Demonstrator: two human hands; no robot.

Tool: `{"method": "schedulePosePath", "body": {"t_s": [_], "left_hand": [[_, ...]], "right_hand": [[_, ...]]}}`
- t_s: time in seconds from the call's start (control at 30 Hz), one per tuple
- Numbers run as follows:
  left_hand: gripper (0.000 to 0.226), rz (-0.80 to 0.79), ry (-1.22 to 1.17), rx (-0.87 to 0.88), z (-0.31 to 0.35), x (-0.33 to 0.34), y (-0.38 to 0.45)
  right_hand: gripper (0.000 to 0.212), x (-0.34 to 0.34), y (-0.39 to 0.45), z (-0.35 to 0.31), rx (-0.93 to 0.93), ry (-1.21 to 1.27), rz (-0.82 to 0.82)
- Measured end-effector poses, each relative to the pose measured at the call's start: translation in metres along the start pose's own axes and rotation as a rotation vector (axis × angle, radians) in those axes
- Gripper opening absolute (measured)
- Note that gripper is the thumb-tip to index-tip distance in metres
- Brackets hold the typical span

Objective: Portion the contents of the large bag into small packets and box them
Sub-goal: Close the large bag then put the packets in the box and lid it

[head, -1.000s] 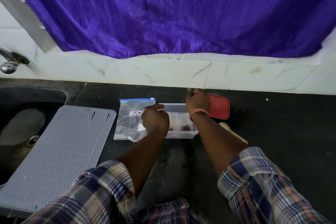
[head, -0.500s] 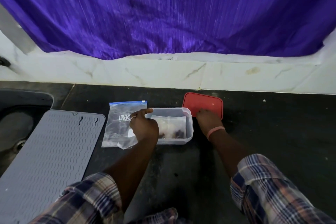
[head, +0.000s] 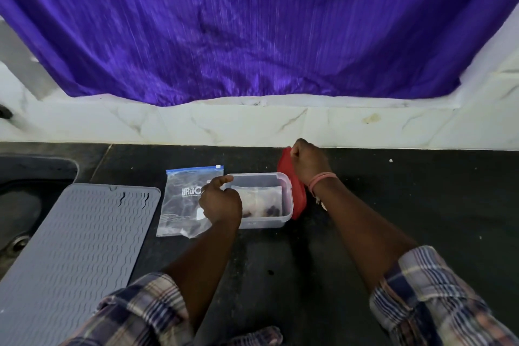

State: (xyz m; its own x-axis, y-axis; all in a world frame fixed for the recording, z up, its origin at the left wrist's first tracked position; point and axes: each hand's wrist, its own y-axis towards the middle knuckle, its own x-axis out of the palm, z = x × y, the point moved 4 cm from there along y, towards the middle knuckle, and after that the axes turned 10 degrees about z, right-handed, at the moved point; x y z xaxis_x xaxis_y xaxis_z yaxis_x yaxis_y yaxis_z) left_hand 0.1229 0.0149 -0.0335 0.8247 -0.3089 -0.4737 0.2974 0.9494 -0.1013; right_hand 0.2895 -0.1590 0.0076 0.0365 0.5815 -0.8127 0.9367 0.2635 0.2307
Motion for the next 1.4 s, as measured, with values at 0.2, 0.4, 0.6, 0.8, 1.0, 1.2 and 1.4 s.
{"method": "schedulePosePath", "body": {"t_s": [0.2, 0.4, 0.6, 0.8, 1.0, 1.2, 1.4], "left_hand": [[0.042, -0.083, -0.058, -0.040, -0.001, -0.005, -0.003], [0.048, -0.171, -0.124, -0.056, -0.002, -0.007, -0.004], [0.035, -0.167, -0.232, -0.104, -0.001, -0.012, -0.007], [0.033, -0.165, -0.334, -0.143, -0.003, -0.014, -0.008], [0.028, -0.270, -0.302, -0.048, -0.006, -0.010, -0.012], [0.063, -0.214, -0.288, 0.017, -0.004, -0.013, -0.006], [0.053, -0.209, -0.279, 0.000, -0.020, -0.009, -0.002]], "right_hand": [[0.040, 0.018, -0.018, 0.033, 0.226, 0.080, -0.041], [0.044, -0.008, -0.024, 0.029, 0.238, 0.165, 0.294], [0.079, -0.050, -0.033, -0.010, 0.555, 0.752, 0.700], [0.048, 0.012, -0.089, -0.031, 0.916, 1.010, 0.454], [0.046, 0.028, -0.108, -0.044, 1.030, 0.832, 0.411], [0.031, 0.017, -0.125, -0.037, 0.754, 0.268, 0.246], [0.037, 0.029, -0.144, -0.024, 0.663, 0.212, 0.189]]}}
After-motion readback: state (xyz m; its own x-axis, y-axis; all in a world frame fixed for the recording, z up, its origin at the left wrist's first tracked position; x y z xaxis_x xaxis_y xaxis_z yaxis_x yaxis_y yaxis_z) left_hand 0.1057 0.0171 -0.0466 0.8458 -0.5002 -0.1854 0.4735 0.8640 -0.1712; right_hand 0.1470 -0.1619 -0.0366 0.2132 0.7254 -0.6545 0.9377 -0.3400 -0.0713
